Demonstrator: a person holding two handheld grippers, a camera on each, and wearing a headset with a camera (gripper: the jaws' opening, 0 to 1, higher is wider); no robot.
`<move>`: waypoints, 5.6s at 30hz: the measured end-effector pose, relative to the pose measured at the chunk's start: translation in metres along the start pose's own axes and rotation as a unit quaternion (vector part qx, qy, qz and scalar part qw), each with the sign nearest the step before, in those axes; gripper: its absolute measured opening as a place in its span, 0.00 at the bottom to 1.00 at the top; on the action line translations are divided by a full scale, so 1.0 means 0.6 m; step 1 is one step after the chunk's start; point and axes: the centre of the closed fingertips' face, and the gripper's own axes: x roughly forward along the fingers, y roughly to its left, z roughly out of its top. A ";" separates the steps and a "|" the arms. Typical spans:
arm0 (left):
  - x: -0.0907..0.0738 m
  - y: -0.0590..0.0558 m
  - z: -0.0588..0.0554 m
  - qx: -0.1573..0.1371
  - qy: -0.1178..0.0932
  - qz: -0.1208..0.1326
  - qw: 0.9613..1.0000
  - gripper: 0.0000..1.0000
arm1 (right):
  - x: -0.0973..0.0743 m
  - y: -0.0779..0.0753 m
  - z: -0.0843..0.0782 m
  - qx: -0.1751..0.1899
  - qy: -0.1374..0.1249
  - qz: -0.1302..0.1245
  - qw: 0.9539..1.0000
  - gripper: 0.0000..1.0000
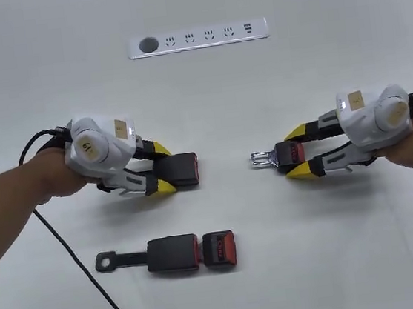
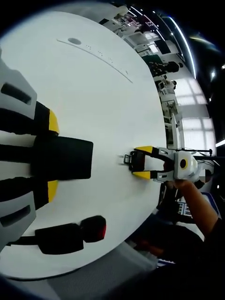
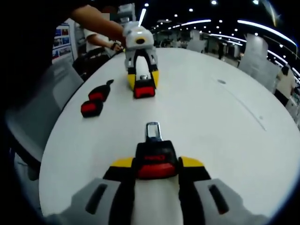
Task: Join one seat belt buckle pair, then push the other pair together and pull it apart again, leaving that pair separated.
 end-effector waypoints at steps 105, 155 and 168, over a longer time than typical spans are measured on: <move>-0.004 -0.004 -0.006 0.011 0.020 -0.011 1.000 0.34 | 0.152 0.042 0.132 0.017 -0.053 0.013 0.998 0.35; -0.004 -0.004 -0.005 0.016 0.026 -0.017 0.999 0.34 | 0.163 0.026 0.130 0.008 0.014 -0.009 1.000 0.36; -0.009 -0.005 -0.006 0.009 0.027 -0.015 0.999 0.35 | 0.148 0.021 0.116 0.006 0.028 -0.010 1.000 0.36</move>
